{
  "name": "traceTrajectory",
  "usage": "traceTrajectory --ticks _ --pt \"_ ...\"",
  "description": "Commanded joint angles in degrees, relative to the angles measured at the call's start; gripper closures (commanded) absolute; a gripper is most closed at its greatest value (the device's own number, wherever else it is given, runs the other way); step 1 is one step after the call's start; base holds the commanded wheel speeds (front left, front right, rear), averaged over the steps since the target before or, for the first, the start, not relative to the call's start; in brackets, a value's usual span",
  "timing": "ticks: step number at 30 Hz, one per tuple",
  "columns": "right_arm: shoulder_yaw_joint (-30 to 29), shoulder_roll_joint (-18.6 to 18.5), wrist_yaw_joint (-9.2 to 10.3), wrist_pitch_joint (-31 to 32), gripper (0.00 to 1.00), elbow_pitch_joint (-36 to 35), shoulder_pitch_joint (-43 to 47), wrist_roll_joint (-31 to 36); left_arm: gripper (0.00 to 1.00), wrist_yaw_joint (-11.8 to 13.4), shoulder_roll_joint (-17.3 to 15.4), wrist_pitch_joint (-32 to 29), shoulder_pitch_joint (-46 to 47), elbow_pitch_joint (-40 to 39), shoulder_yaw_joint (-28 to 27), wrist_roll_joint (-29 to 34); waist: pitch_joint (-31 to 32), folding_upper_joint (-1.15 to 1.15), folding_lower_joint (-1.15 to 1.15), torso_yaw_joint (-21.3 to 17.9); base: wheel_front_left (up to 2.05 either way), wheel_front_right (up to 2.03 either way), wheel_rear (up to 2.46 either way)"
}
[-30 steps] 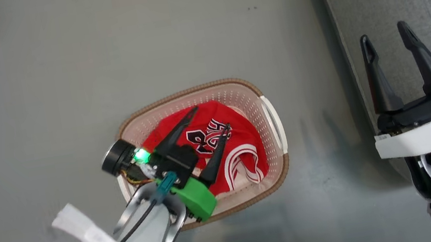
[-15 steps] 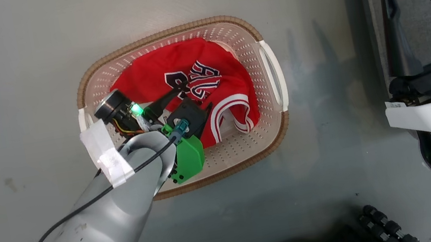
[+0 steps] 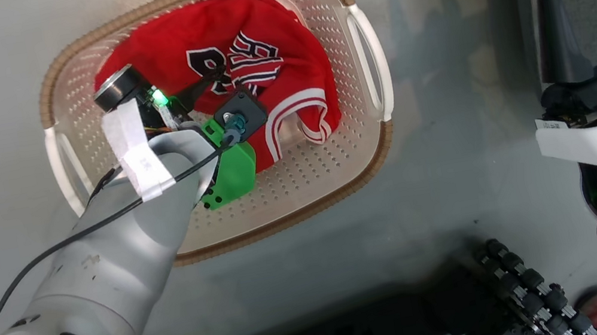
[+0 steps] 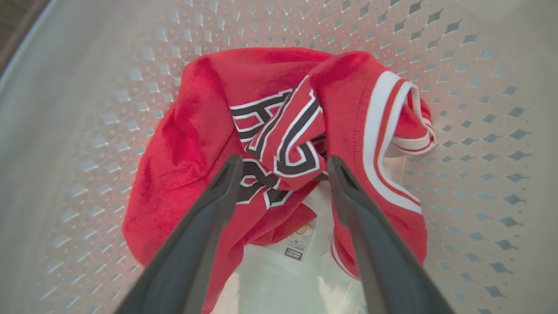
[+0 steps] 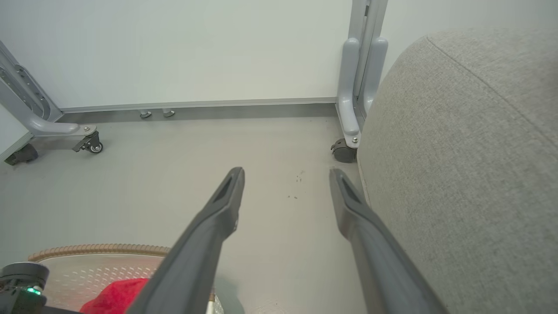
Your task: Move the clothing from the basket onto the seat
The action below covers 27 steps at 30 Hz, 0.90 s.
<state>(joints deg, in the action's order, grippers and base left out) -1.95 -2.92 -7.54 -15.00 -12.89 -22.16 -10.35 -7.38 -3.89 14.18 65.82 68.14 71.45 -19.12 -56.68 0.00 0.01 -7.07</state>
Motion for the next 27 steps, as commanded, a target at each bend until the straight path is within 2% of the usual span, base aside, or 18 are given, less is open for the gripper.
traceTrajectory --ticks 1,9,18,19,20,21,27 --pt "-0.2 0.0 0.10 -0.3 0.00 -0.3 -0.9 -0.5 0.00 -0.2 0.2 -0.3 1.6 0.4 0.3 0.1 -2.2 0.00 -0.01 -1.1 0.00 0.00 0.00" --pt "-0.4 0.0 0.10 -0.3 0.00 -0.6 -1.3 -1.7 0.00 -0.2 0.6 -0.3 4.7 1.5 1.6 1.2 -4.9 0.00 -0.01 -1.8 0.00 0.00 0.00" --pt "0.9 0.0 0.10 -0.3 0.00 -1.0 -0.3 -2.4 0.00 -0.2 0.9 -2.4 3.8 2.2 1.9 1.4 -5.4 0.00 -0.01 -3.0 0.00 0.00 0.00" --pt "1.0 0.0 0.10 -0.3 0.00 -1.1 -0.2 -2.4 0.29 -0.2 0.9 -2.5 3.7 2.2 1.9 1.5 -5.4 0.00 -0.01 -3.2 0.00 0.00 0.00" --pt "1.1 0.0 0.10 -0.3 0.00 -1.2 0.0 -2.3 0.84 -0.2 0.9 -2.7 3.8 2.2 1.9 1.6 -5.5 0.00 -0.01 -3.3 0.00 0.00 0.00" --pt "1.1 0.0 0.10 -0.3 0.00 -1.2 0.2 -2.2 1.00 -0.2 0.9 -2.7 3.7 2.3 1.9 1.6 -5.4 0.00 -0.01 -3.3 0.00 0.00 0.00" --pt "0.8 0.0 0.10 -0.3 0.00 -1.3 0.4 -2.2 1.00 -0.2 1.0 -2.8 2.9 2.2 2.0 1.5 -5.0 0.00 -0.01 -3.6 0.00 0.00 0.00"
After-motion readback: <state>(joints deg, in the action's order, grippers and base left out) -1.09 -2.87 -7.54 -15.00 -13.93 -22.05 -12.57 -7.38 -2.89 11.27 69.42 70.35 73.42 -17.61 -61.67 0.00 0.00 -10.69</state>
